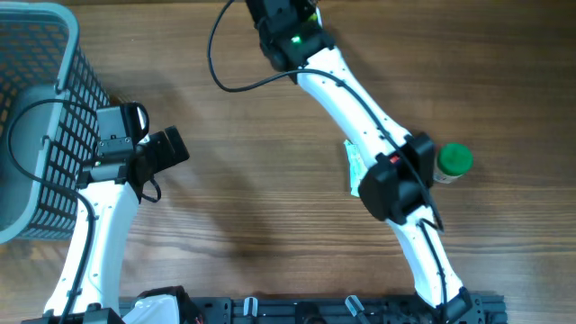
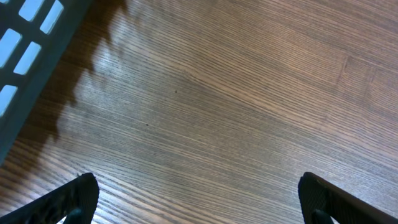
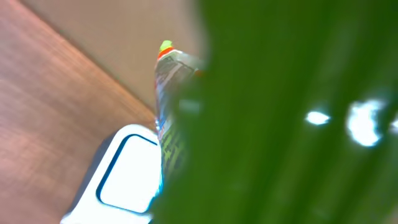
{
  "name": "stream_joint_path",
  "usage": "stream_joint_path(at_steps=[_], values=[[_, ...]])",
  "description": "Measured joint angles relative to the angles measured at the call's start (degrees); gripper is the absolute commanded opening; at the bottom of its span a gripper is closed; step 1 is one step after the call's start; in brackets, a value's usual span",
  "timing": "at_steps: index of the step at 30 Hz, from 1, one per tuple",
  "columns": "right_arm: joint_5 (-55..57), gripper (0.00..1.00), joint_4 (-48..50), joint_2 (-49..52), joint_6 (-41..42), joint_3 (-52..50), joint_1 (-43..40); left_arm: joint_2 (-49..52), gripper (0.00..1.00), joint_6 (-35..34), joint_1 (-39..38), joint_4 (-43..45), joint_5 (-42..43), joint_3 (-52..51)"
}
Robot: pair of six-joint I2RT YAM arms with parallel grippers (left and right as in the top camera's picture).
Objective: Scan the item barcode
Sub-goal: 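Raise the green bag with the right gripper up to the white scanner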
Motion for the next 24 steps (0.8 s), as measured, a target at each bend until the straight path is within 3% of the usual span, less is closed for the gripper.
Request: stream_joint_path(at_steps=[8, 24], values=[[6.2, 0.05, 11.2, 5.7, -3.2, 0.0, 0.0, 0.0, 1.00, 0.0, 0.0, 0.0, 0.0, 0.0], [9.4, 0.04, 10.9, 8.0, -1.8, 0.0, 0.0, 0.0, 1.00, 0.0, 0.0, 0.0, 0.0, 0.0]])
